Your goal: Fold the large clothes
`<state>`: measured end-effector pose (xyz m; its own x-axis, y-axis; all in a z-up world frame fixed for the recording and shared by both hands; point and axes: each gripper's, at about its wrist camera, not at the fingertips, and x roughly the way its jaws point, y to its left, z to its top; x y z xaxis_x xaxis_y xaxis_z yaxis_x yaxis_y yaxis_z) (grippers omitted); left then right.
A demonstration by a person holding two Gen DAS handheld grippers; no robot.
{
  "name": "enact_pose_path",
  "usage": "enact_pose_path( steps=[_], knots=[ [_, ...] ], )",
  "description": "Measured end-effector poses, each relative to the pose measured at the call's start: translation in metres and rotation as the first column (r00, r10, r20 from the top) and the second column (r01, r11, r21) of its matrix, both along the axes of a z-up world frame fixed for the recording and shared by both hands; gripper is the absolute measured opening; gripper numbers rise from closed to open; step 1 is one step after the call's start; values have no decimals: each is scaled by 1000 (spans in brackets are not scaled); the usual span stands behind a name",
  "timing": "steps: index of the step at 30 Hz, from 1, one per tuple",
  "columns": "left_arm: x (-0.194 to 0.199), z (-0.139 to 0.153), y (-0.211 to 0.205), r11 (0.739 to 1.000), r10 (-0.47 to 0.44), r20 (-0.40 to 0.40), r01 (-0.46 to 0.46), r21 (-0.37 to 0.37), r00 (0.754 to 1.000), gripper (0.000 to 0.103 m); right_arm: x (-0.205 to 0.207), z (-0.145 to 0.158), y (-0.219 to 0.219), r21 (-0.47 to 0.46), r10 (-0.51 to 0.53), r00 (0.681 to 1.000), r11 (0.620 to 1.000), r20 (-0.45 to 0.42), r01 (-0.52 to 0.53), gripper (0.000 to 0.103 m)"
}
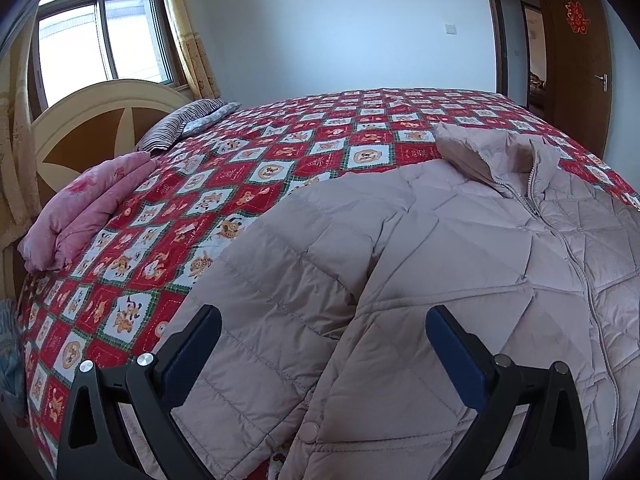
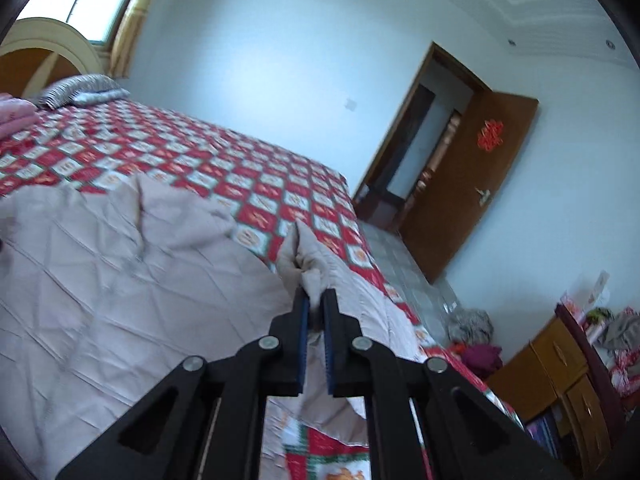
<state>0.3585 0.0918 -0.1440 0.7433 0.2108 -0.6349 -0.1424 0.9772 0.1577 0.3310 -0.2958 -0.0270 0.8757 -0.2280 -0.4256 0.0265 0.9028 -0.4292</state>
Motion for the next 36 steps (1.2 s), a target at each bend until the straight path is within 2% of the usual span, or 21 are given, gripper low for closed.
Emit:
enact_pose_path(
  steps=[5,9,17,22,24,25,26,27,28,32,33,34,36],
  knots=[
    [0,4,14,1000,30,9,-30,-3,1000,102,7,11,50,45,131,990,990,41,-133,8],
    [0,7,28,998,62,13,-62,-8,998,102,14,3,97,75,242,969,967,46,-244,8],
    [-3,4,53,994,107,9,-107,17,994,102,34,-53,184,137,395,918,912,-38,-386,8],
    [-2,0,64,990,139,-2,-139,28,990,102,37,-90,207,212,451,883,883,-129,-420,9],
    [-2,0,64,989,144,-5,-144,34,990,102,36,-102,206,256,472,871,866,-137,-430,14],
    [-2,0,63,989,143,-6,-143,37,990,102,34,-104,204,268,478,868,860,-132,-433,35],
    [-3,1,61,989,142,-3,-141,41,990,102,32,-102,201,282,487,863,854,-136,-438,64],
    [-3,3,59,989,141,1,-140,46,990,102,28,-99,195,308,502,855,840,-129,-446,73],
    [-2,5,57,989,139,3,-139,46,990,102,21,-93,188,324,512,852,829,-111,-456,77],
    [2,21,39,993,117,36,-118,29,992,102,0,-70,163,332,560,823,798,-99,-503,77],
    [3,27,30,995,100,47,-101,25,994,102,-8,-61,150,332,558,826,797,-83,-505,77],
    [4,32,22,996,83,58,-84,24,995,102,-12,-57,141,322,544,836,806,-73,-496,77],
    [8,43,-1,999,39,81,-41,30,996,102,-9,-51,118,272,466,882,860,-71,-432,77]
  ],
)
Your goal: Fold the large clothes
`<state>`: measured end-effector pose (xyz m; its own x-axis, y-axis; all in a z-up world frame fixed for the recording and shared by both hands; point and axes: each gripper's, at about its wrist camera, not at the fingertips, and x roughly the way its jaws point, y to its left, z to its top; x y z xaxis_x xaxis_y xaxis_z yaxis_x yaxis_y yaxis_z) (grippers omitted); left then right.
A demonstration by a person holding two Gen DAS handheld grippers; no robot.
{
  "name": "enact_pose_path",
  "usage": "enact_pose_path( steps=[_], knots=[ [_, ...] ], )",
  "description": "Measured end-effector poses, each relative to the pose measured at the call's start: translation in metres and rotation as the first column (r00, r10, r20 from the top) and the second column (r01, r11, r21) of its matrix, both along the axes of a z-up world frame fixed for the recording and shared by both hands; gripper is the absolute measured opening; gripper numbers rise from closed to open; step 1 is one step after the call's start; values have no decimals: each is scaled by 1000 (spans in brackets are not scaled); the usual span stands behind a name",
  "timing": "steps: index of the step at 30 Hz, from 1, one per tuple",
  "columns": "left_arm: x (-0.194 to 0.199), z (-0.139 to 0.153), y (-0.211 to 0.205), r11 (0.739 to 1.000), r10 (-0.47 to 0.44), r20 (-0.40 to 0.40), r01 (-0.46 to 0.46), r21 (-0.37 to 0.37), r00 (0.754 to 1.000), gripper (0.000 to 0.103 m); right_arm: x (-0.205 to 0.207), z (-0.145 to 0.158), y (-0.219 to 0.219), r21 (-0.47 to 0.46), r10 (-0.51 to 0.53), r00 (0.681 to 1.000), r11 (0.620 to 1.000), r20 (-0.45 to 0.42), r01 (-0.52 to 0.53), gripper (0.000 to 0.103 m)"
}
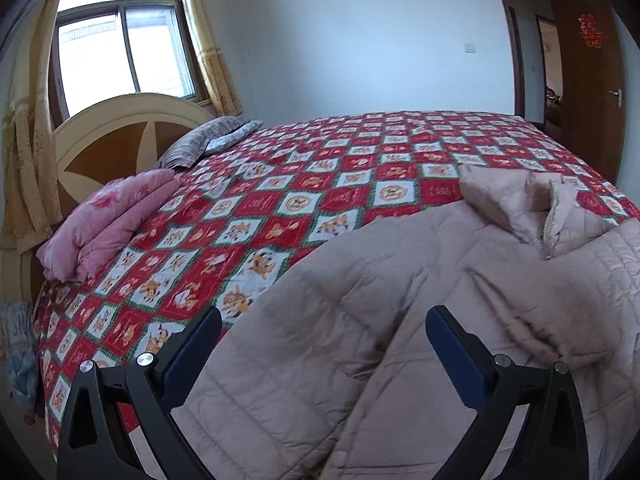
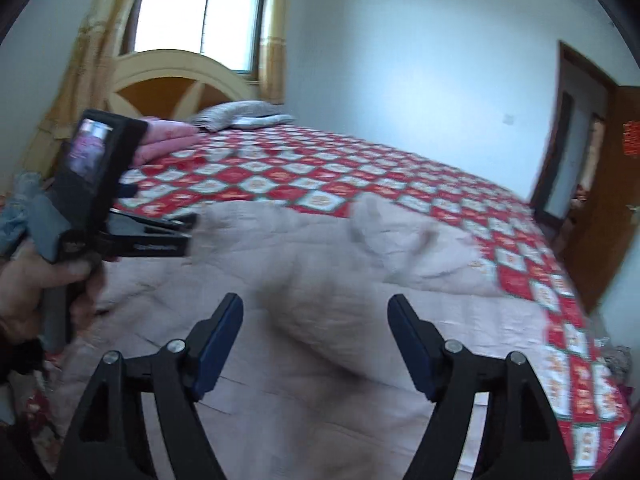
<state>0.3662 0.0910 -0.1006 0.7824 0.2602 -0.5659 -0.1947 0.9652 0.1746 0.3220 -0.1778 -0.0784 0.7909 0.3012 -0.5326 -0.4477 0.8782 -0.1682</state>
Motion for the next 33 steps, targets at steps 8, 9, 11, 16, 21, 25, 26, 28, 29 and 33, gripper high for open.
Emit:
enact_pose_path(
  steps=[8,9,11,16,21,25,26,28,29,33],
  knots=[
    [30,3,-110,985,-127,73,117,130,989,102,86,-12,-141,116,-468,878,871,-98,477,77],
    [36,-5,-118,980,-124,69,111,167,990,102,97,-19,-151,125,-487,865,857,-120,500,77],
    [50,-25,-125,962,-92,49,76,262,995,102,111,-30,-158,129,-479,862,856,-166,501,75],
    [74,-74,-102,958,-10,-65,28,285,998,102,130,-70,-147,67,-415,870,893,-265,446,70],
    [77,-89,-88,972,-19,-94,40,232,995,102,131,-95,-146,48,-396,869,903,-297,427,70],
    [85,-99,-80,986,-32,-136,54,160,990,102,135,-107,-142,10,-397,865,908,-306,420,71],
    [87,-101,-76,990,-37,-144,56,131,989,102,136,-110,-140,-6,-400,866,909,-300,417,72],
    [89,-104,-71,995,-45,-157,58,76,987,102,137,-114,-135,-39,-410,864,908,-293,417,72],
    [91,-105,-70,996,-47,-163,57,61,986,102,138,-114,-133,-58,-414,864,908,-288,416,73],
    [91,-106,-72,996,-44,-161,55,63,986,102,132,-102,-131,-84,-436,859,899,-269,430,69]
  ],
)
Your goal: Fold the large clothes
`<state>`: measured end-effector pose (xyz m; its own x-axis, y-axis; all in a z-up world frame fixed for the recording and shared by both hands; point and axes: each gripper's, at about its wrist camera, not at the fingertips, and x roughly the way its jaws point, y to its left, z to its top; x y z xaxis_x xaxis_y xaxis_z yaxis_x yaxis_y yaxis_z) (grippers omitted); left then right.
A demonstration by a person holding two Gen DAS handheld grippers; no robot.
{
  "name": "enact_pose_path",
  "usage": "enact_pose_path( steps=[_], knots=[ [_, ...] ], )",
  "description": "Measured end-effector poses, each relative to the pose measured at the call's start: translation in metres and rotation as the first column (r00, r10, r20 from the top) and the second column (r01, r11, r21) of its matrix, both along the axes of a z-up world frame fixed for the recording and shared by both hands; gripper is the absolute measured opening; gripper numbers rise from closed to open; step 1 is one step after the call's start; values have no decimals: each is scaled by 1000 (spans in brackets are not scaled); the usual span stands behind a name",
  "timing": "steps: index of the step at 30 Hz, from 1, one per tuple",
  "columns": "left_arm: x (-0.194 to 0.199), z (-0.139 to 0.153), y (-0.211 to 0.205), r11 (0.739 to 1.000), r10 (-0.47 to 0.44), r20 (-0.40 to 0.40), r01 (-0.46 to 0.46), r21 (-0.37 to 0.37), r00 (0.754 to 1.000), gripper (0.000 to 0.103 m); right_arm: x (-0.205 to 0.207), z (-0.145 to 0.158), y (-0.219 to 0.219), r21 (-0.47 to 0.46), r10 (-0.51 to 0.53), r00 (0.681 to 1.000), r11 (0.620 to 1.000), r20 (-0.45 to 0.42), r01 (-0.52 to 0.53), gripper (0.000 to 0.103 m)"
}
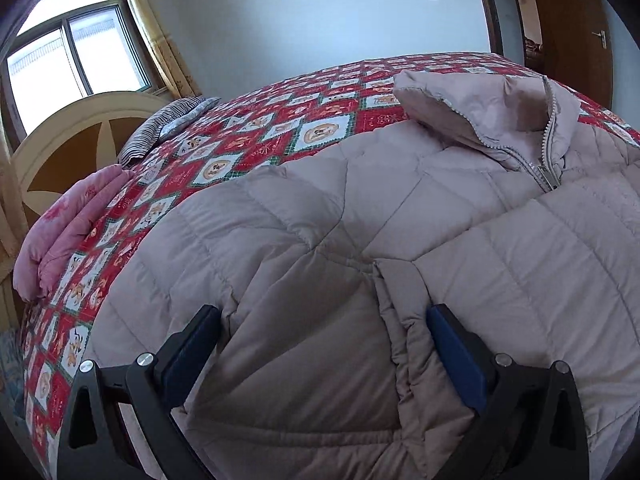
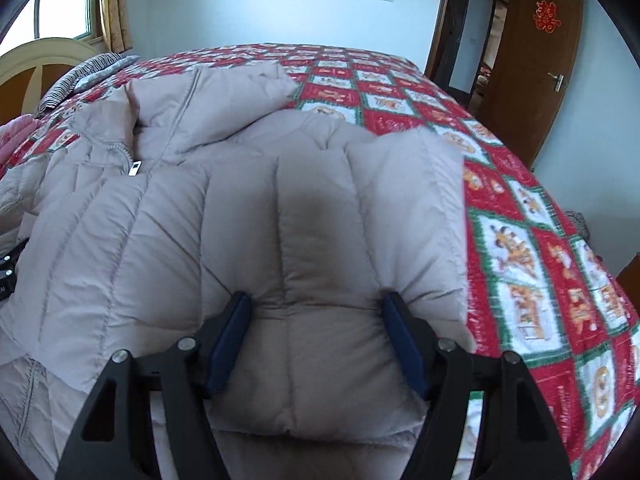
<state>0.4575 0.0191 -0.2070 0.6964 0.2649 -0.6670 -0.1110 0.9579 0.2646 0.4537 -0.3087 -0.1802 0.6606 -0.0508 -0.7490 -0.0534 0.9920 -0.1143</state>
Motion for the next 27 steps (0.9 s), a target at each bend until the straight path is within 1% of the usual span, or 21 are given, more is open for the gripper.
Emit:
enact_pose_path(
  steps=[2,4,7,9,11,14,16,18,23,27],
  knots=[
    [-1,0,-2,1000,1,3,-1,10,1000,102,-13,20,3,23,-24,998,999,58,22,69],
    [-2,0,-3,1000,1,4,-1,12,1000,102,-22,40,11,51,-27,993,998,112,21,71],
    [-2,0,-3,1000,1,4,-1,15,1000,102,-25,51,38,70,45,992,996,120,-54,71],
    [-2,0,-3,1000,2,5,-2,15,1000,102,-23,45,54,84,74,992,993,102,-83,71],
    [-3,1,-4,1000,2,6,-2,16,1000,102,-17,32,68,96,95,992,990,84,-103,71],
    [-4,1,-4,1000,2,5,-2,16,1000,102,-11,8,78,112,104,994,988,32,-107,70],
    [-4,1,-4,1000,2,5,-2,16,1000,102,-9,-6,81,101,98,995,990,16,-99,71],
    [-4,1,-4,1000,2,5,-2,18,1000,102,-10,-11,80,110,96,995,989,15,-97,71],
    [-3,2,-4,1000,0,0,0,10,1000,102,-8,-19,82,97,97,995,991,-7,-95,73],
    [-12,15,7,999,-7,5,7,-35,1000,102,-9,-23,83,82,96,995,992,0,-96,74]
  ],
)
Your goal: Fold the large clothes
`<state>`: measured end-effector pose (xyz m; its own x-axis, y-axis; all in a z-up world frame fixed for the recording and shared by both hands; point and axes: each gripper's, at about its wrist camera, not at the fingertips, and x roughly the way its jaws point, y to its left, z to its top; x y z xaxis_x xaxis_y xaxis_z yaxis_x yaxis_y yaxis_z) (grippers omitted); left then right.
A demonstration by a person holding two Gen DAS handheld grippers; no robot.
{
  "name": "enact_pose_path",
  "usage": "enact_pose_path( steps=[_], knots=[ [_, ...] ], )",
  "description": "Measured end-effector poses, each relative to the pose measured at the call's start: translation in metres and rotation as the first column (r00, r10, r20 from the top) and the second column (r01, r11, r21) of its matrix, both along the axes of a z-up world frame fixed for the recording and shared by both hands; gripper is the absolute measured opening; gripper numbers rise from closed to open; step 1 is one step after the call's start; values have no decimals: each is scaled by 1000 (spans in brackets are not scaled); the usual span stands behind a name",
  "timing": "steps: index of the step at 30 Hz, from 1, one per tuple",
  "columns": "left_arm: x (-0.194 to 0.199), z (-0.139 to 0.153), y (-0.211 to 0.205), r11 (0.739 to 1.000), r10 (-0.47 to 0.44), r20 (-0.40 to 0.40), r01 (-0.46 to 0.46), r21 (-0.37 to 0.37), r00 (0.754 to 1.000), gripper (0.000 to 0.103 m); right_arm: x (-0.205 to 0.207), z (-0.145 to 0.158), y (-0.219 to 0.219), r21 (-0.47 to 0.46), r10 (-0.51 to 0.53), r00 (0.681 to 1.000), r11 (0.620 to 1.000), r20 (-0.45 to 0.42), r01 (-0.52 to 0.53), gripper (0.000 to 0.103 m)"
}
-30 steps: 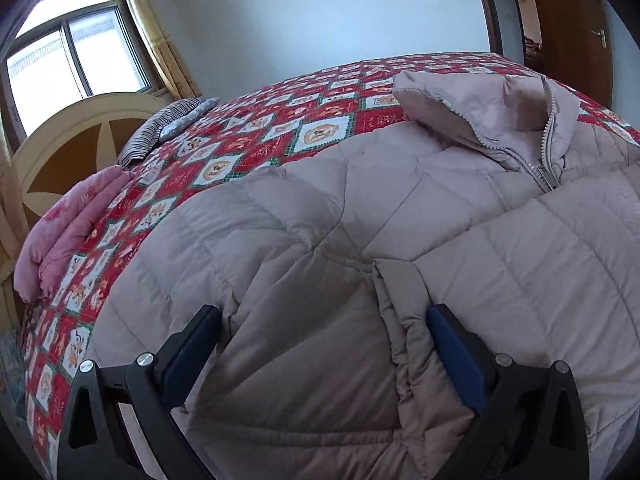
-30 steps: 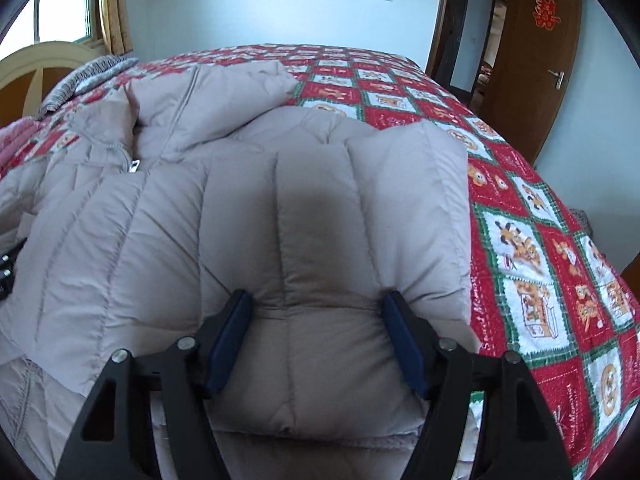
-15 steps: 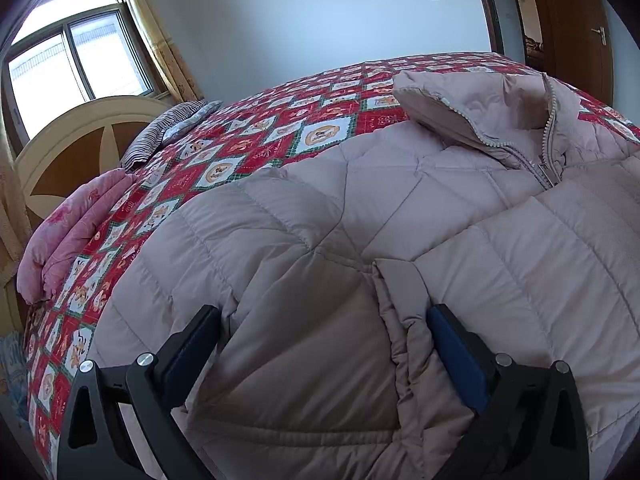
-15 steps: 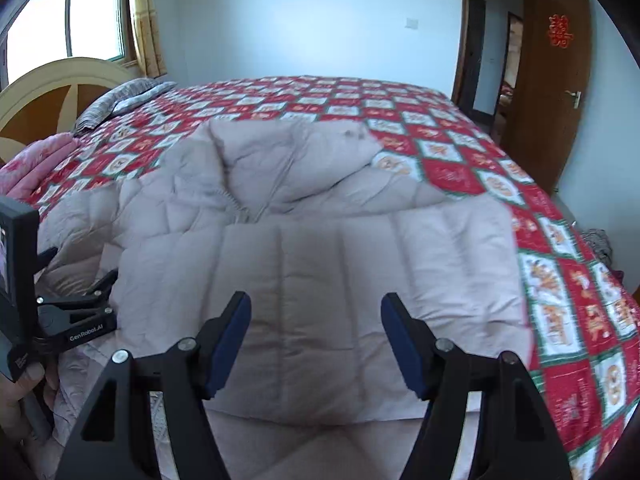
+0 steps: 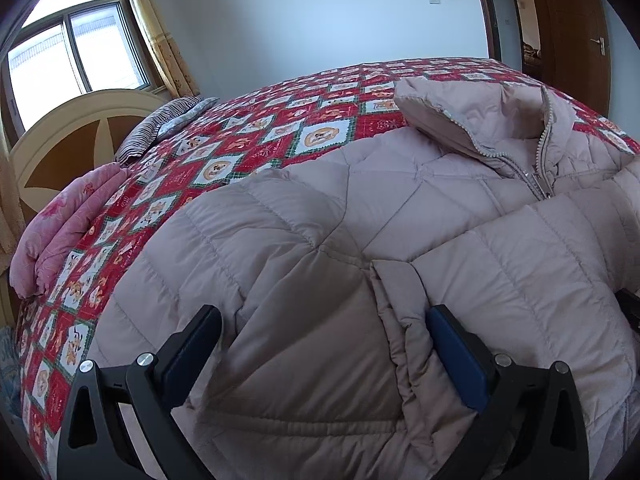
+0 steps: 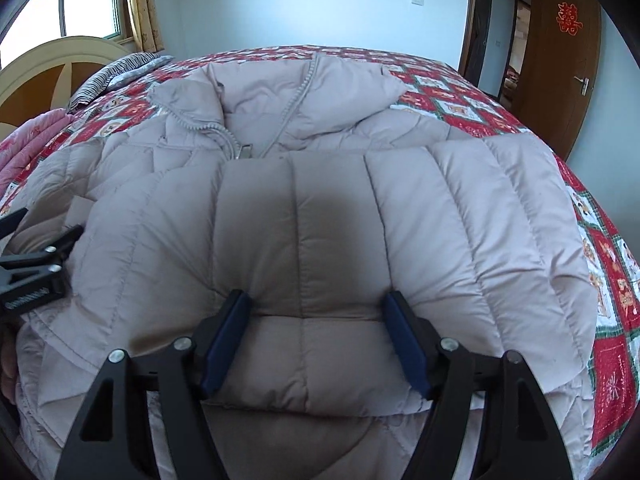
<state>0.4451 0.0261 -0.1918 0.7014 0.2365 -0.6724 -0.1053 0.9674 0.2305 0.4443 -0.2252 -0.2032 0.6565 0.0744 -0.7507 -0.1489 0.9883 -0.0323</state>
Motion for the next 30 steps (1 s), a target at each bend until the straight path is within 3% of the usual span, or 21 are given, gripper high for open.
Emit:
enact_pose_path(
  steps=[3,8,11,15,18,22,26,30],
  knots=[
    [-22,23,14,1000,9,40,-10,12,999,102,0,0,3,-22,-1,1000,1000,-1,1,74],
    [-65,50,71,992,29,98,-41,122,995,102,-1,0,6,-58,-3,1000,998,4,3,74],
    [-87,46,129,976,124,64,-133,172,990,102,-2,0,8,-72,-4,1000,997,8,5,74],
    [-127,36,212,934,291,34,-291,205,956,102,-1,-1,12,-103,-6,1000,995,13,7,74],
    [-163,29,259,909,382,11,-377,176,924,102,-2,-1,11,-96,-6,1000,995,15,8,74],
    [-201,15,297,896,442,-56,-439,64,895,102,-3,0,12,-101,-8,1000,995,19,10,75],
    [-214,1,300,887,457,-94,-461,-17,884,102,-4,0,13,-108,-10,1000,994,24,13,75],
    [-213,-9,290,892,428,-123,-440,-105,895,102,-5,0,13,-111,-14,1000,994,28,17,76]
  ],
)
